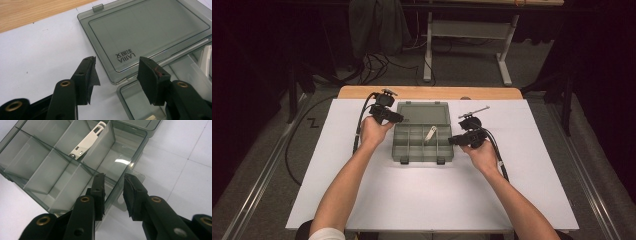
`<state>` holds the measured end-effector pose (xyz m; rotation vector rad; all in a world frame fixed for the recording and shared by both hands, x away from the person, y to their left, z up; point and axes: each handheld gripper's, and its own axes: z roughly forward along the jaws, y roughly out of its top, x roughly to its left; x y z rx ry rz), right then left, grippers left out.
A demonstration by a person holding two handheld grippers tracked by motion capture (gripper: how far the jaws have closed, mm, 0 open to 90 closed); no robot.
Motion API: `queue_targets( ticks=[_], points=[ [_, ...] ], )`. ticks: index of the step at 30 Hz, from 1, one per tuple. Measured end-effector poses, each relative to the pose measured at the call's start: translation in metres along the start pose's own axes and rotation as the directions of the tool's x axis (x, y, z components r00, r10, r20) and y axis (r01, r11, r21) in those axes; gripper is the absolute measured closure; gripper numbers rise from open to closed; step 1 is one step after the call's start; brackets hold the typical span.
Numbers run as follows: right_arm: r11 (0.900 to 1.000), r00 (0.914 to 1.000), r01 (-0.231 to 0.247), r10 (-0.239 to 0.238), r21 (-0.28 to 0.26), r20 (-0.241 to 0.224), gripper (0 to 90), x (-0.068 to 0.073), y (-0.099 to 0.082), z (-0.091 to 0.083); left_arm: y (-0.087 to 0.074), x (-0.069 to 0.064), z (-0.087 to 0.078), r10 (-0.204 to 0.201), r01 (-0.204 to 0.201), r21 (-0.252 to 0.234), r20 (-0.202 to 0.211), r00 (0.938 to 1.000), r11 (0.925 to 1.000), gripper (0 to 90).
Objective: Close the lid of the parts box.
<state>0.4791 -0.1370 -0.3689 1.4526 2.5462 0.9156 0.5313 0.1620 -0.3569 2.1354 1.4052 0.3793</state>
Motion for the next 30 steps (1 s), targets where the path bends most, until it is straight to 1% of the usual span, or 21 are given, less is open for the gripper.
queue_targets(
  ticks=[2, 3, 4, 8, 11, 18, 20, 23, 25, 30],
  points=[
    [0.9999, 0.9999, 0.012, -0.012, 0.012, 0.007, 72.8, 0.000, 0.002, 0.001, 0.000, 0.001, 0.002, -0.003, 0.003, 0.006, 0.002, 1.0000, 1.0000, 48.1],
    [0.9998, 0.9999, 0.006, -0.007, 0.019, 0.013, 72.7, 0.001, 0.003, 0.002, 0.000, 0.001, 0.003, -0.006, 0.006, 0.007, 0.004, 1.0000, 1.0000, 48.2],
    [0.9996, 0.9997, 0.015, -0.015, 0.024, 0.017, 72.8, 0.001, 0.004, 0.002, 0.000, 0.002, 0.004, -0.010, 0.010, 0.011, 0.007, 0.9999, 0.9999, 48.2],
    [0.9990, 0.9995, 0.015, -0.016, 0.042, 0.028, 74.8, 0.000, 0.007, 0.003, 0.000, 0.005, 0.006, -0.022, 0.022, 0.014, 0.013, 0.9997, 0.9997, 48.4],
    [0.9985, 0.9992, 0.019, -0.021, 0.052, 0.035, 75.8, 0.000, 0.008, 0.004, 0.000, 0.006, 0.008, -0.022, 0.022, 0.017, 0.016, 0.9996, 0.9996, 48.6],
    [0.9970, 0.9994, 0.015, -0.018, 0.076, 0.031, 75.9, 0.000, 0.012, 0.004, -0.001, 0.009, 0.014, -0.035, 0.034, 0.033, 0.030, 0.9989, 0.9989, 48.7],
    [0.9962, 0.9995, 0.010, -0.013, 0.087, 0.030, 76.0, 0.000, 0.013, 0.004, 0.003, 0.010, 0.016, -0.036, 0.034, 0.051, 0.035, 0.9987, 0.9981, 48.7],
    [0.9955, 0.9994, 0.009, -0.012, 0.095, 0.032, 76.1, 0.000, 0.014, 0.004, 0.010, 0.010, 0.017, -0.050, 0.046, 0.065, 0.059, 0.9970, 0.9968, 48.4],
    [0.9956, 0.9995, 0.008, -0.010, 0.093, 0.029, 76.1, 0.000, 0.014, 0.004, 0.012, 0.009, 0.020, -0.049, 0.043, 0.092, 0.064, 0.9967, 0.9948, 48.2],
    [0.9958, 0.9995, 0.006, -0.009, 0.091, 0.032, 76.2, 0.000, 0.013, 0.004, 0.011, 0.010, 0.029, -0.088, 0.077, 0.118, 0.090, 0.9920, 0.9900, 48.2]
  ],
)
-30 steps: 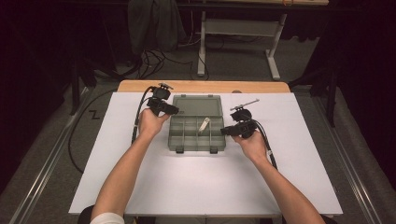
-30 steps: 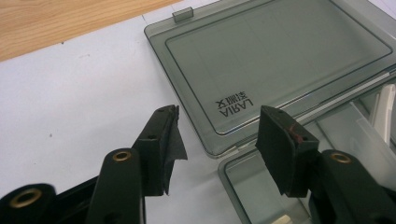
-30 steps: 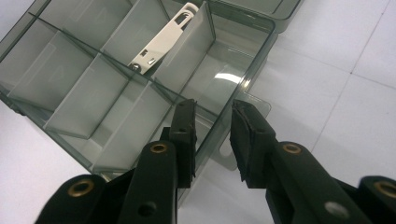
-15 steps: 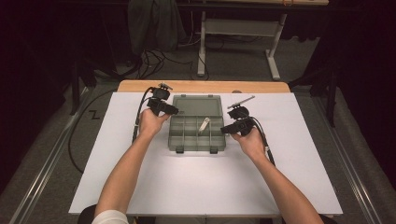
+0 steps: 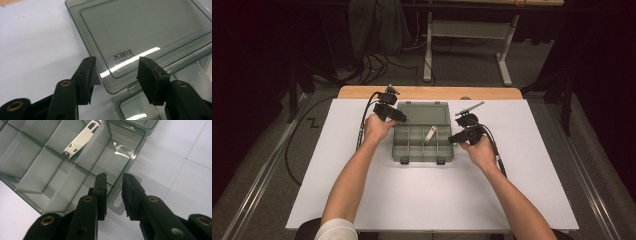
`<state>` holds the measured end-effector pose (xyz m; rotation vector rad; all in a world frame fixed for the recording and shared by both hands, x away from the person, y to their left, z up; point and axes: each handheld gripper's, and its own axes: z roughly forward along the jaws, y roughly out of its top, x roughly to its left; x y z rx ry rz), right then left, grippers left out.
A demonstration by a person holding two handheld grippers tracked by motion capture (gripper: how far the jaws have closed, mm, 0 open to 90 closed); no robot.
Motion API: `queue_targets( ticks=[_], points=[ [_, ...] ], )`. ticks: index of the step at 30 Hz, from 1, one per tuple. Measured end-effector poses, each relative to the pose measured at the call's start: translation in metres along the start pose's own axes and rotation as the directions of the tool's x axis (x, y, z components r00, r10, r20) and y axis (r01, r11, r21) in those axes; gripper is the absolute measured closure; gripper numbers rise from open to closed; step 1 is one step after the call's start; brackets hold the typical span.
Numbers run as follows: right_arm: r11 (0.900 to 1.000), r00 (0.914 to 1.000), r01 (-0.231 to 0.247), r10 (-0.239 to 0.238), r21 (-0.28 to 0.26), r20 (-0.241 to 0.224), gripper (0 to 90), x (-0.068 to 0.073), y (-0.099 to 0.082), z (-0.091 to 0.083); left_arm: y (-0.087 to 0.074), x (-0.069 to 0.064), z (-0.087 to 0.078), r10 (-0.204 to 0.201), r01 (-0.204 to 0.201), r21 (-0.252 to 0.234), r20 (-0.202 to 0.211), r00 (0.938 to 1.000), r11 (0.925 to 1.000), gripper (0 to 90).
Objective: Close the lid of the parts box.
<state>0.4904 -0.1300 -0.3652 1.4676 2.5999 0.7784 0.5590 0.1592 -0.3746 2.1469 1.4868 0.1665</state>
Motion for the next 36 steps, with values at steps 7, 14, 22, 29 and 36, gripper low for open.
queue_targets(
  ticks=[7, 14, 22, 29, 36],
  points=[
    [1.0000, 1.0000, 0.003, -0.003, 0.002, -0.003, 76.3, -0.001, 0.000, 0.000, 0.001, 0.007, 0.004, -0.046, 0.046, -0.002, 0.029, 0.9985, 0.9989, 47.8],
    [1.0000, 1.0000, -0.002, 0.002, 0.009, -0.005, 76.3, -0.001, 0.001, 0.000, -0.002, 0.015, 0.009, -0.103, 0.102, 0.011, 0.081, 0.9914, 0.9947, 46.7],
    [1.0000, 1.0000, -0.003, 0.003, 0.009, -0.005, 76.3, -0.001, 0.001, 0.000, -0.003, 0.020, 0.012, -0.141, 0.140, 0.021, 0.118, 0.9830, 0.9900, 45.4],
    [1.0000, 1.0000, -0.002, 0.003, 0.009, -0.005, 76.3, -0.001, 0.001, 0.000, -0.003, 0.025, 0.016, -0.179, 0.175, 0.037, 0.157, 0.9713, 0.9838, 43.7],
    [0.9999, 0.9999, -0.009, 0.009, 0.010, -0.008, 76.4, -0.002, 0.001, 0.000, -0.003, 0.024, 0.019, -0.189, 0.185, 0.040, 0.167, 0.9676, 0.9819, 43.8]
  ],
)
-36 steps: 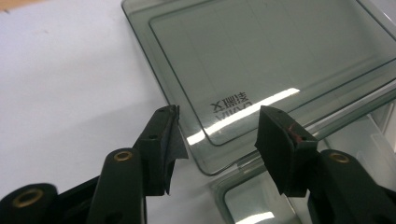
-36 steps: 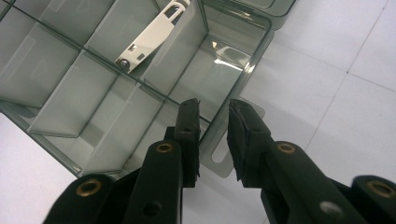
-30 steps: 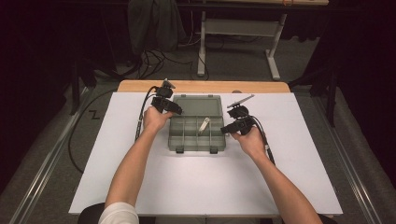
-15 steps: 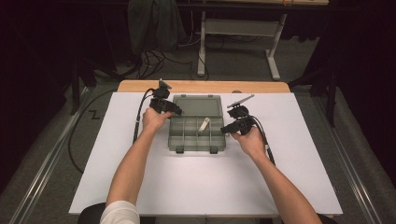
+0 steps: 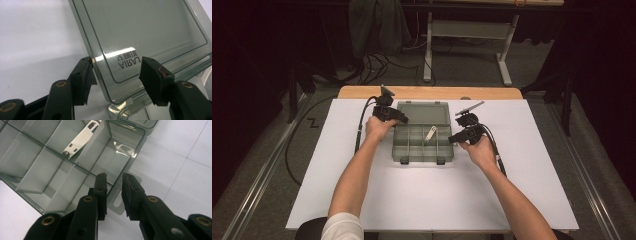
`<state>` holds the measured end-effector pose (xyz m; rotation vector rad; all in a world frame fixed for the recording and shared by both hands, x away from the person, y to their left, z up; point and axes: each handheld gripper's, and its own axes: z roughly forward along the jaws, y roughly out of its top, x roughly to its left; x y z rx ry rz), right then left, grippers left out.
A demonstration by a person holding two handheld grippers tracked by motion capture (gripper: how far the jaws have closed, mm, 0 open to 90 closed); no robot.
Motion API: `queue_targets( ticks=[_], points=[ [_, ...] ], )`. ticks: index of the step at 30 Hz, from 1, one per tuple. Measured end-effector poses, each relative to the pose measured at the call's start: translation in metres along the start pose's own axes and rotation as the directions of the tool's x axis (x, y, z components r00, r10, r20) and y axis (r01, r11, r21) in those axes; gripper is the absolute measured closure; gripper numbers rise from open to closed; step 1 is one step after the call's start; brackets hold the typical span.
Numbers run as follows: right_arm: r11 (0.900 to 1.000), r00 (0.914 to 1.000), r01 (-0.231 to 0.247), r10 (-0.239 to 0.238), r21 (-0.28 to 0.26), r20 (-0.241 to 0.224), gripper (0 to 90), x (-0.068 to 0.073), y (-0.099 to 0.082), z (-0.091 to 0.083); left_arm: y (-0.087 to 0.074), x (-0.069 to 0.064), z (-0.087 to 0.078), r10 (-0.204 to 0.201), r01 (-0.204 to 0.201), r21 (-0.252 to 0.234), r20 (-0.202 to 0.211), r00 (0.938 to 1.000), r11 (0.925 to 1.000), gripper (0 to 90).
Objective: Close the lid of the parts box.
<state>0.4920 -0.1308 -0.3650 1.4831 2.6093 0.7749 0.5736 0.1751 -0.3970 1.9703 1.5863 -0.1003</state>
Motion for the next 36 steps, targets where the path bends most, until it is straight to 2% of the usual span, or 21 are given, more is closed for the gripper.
queue_targets(
  ticks=[2, 3, 4, 18, 23, 29, 36],
  points=[
    [1.0000, 1.0000, -0.002, 0.002, -0.002, -0.004, 76.4, 0.000, 0.000, 0.000, 0.000, 0.000, -0.001, 0.000, 0.000, 0.000, 0.003, 1.0000, 1.0000, 44.2],
    [1.0000, 1.0000, -0.002, 0.002, 0.001, -0.003, 76.5, 0.000, 0.000, 0.000, -0.001, -0.002, -0.002, -0.024, 0.024, 0.013, 0.005, 0.9997, 0.9996, 44.8],
    [1.0000, 1.0000, -0.002, 0.002, 0.001, -0.004, 76.5, 0.000, 0.000, 0.000, 0.000, 0.000, -0.002, 0.005, -0.005, -0.003, 0.000, 1.0000, 1.0000, 45.2],
    [1.0000, 1.0000, -0.007, 0.007, 0.003, 0.002, 76.7, 0.000, 0.000, 0.000, 0.001, -0.007, -0.014, 0.039, -0.039, -0.044, -0.016, 0.9991, 0.9983, 48.0],
    [0.9999, 0.9999, -0.011, 0.011, 0.001, -0.003, 76.6, 0.000, 0.000, 0.000, 0.000, -0.014, -0.016, 0.087, -0.090, -0.046, -0.061, 0.9944, 0.9949, 48.3],
    [1.0000, 1.0000, -0.006, 0.006, 0.004, 0.003, 76.8, 0.000, 0.000, 0.000, 0.000, -0.015, -0.022, 0.097, -0.100, -0.065, -0.053, 0.9939, 0.9929, 49.4],
    [1.0000, 1.0000, -0.005, 0.005, 0.003, 0.002, 76.7, 0.000, 0.001, 0.000, -0.001, -0.019, -0.027, 0.119, -0.124, -0.077, -0.069, 0.9905, 0.9893, 50.7]
  ],
)
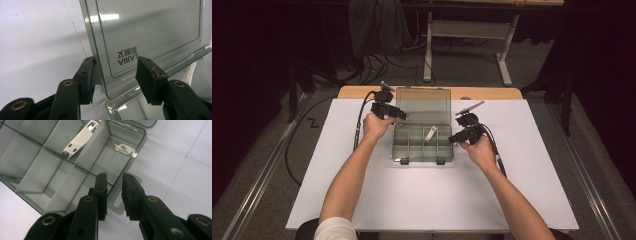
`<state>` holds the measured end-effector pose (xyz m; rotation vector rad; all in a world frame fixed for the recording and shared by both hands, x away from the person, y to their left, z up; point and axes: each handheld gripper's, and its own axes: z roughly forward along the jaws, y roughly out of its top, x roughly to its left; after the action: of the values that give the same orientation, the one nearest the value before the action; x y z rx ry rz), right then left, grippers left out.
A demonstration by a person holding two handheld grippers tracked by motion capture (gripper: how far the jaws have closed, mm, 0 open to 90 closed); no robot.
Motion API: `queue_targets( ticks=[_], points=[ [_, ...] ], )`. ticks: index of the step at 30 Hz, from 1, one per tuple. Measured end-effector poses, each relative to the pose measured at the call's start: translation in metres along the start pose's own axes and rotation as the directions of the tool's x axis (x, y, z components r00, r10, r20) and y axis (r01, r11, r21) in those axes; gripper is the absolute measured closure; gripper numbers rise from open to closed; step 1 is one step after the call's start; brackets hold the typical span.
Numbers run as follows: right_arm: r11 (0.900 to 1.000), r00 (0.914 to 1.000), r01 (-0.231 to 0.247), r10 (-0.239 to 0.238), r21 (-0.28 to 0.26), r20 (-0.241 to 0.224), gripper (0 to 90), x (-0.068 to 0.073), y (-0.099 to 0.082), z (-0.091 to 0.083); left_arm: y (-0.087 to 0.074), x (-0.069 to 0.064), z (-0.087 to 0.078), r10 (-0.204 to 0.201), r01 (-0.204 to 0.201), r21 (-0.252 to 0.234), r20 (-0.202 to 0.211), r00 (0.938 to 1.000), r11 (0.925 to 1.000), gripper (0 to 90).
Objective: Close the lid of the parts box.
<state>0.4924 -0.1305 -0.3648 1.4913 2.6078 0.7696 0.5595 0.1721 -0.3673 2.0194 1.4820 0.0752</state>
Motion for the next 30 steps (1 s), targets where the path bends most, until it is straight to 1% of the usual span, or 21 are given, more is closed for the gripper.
queue_targets(
  ticks=[3, 4, 5, 10, 16, 23, 26, 27, 28, 30],
  points=[
    [1.0000, 1.0000, 0.001, -0.001, 0.000, -0.003, 76.8, 0.000, 0.000, 0.000, 0.000, -0.001, -0.002, 0.004, -0.004, -0.003, 0.002, 1.0000, 1.0000, 51.3],
    [1.0000, 1.0000, 0.001, -0.001, 0.000, -0.002, 76.7, 0.000, 0.000, 0.000, 0.000, 0.000, -0.004, 0.017, -0.017, 0.008, 0.001, 0.9998, 0.9998, 51.6],
    [1.0000, 1.0000, 0.002, -0.002, 0.000, -0.002, 76.8, 0.000, 0.000, 0.000, 0.000, -0.001, -0.004, 0.010, -0.010, -0.003, 0.000, 1.0000, 0.9999, 51.9],
    [1.0000, 1.0000, -0.002, 0.002, 0.002, 0.001, 76.8, 0.001, 0.000, 0.000, 0.000, -0.004, -0.008, 0.031, -0.031, -0.004, -0.010, 0.9995, 0.9995, 53.1],
    [1.0000, 1.0000, 0.002, -0.002, 0.005, 0.007, 76.9, 0.001, 0.000, 0.000, 0.000, -0.007, -0.011, 0.047, -0.047, -0.009, -0.019, 0.9987, 0.9989, 53.9],
    [1.0000, 1.0000, 0.000, 0.000, 0.004, 0.007, 76.9, 0.001, 0.000, 0.000, -0.002, -0.011, -0.015, 0.076, -0.077, -0.004, -0.036, 0.9964, 0.9970, 55.0],
    [1.0000, 1.0000, 0.000, 0.000, 0.004, 0.007, 76.9, 0.001, 0.000, 0.000, -0.002, -0.013, -0.017, 0.097, -0.097, -0.005, -0.054, 0.9938, 0.9952, 55.9],
    [1.0000, 1.0000, -0.001, 0.001, 0.004, 0.006, 76.9, 0.001, 0.000, 0.000, -0.003, -0.016, -0.017, 0.079, -0.079, -0.008, -0.054, 0.9955, 0.9968, 56.2],
    [1.0000, 1.0000, 0.000, 0.000, 0.004, 0.007, 76.9, 0.001, 0.000, 0.000, -0.003, -0.015, -0.017, 0.114, -0.115, 0.000, -0.070, 0.9910, 0.9934, 56.5],
    [1.0000, 1.0000, 0.001, -0.001, 0.004, 0.007, 77.0, 0.001, 0.000, 0.000, -0.003, -0.016, -0.018, 0.121, -0.122, -0.001, -0.075, 0.9898, 0.9925, 57.1]
  ],
)
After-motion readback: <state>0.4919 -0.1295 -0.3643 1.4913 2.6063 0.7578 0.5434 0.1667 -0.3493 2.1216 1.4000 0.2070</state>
